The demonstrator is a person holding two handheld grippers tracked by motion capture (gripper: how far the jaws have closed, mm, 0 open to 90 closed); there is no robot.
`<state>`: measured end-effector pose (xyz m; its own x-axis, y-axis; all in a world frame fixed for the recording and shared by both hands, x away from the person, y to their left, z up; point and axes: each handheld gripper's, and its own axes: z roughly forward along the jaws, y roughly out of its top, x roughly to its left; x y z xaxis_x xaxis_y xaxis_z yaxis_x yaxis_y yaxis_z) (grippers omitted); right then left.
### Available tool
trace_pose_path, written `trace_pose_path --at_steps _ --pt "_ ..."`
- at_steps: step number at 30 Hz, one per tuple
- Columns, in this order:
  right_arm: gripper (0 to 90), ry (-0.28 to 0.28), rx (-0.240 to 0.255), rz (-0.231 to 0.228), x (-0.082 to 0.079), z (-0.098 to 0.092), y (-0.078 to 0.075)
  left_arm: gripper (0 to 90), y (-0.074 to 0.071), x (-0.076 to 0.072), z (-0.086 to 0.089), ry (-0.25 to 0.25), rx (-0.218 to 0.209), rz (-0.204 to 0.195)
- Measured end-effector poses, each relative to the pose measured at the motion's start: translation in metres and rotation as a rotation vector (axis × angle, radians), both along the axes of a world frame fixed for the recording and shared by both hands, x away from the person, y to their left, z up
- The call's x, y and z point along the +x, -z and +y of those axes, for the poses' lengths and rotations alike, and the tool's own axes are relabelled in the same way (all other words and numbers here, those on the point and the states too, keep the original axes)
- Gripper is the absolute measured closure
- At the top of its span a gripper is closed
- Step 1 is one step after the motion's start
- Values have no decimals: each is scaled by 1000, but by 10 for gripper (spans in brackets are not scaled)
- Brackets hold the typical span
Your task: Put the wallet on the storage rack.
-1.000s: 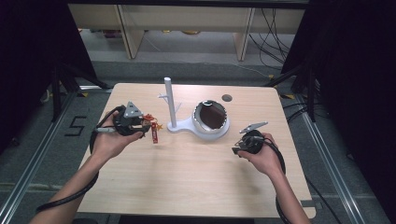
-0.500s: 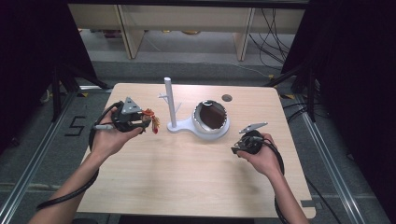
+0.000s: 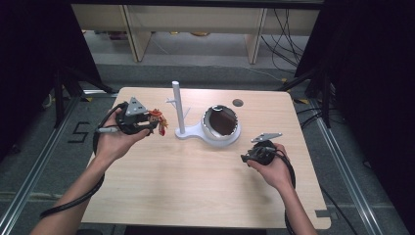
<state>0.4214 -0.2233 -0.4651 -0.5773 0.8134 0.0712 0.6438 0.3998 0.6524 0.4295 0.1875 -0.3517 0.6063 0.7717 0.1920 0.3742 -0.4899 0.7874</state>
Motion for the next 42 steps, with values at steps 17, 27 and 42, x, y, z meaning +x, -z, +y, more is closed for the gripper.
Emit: trace_pose_path --at_steps 17,27,42 --pt "603 59 85 -20 -14 -10 12 637 -7 2 -1 4 -8 -22" --pt "592 67 143 -77 -21 -11 23 637 -11 5 -2 4 -12 -24" --pt "586 93 165 -131 -25 -16 23 637 -19 10 -4 3 -22 -38"
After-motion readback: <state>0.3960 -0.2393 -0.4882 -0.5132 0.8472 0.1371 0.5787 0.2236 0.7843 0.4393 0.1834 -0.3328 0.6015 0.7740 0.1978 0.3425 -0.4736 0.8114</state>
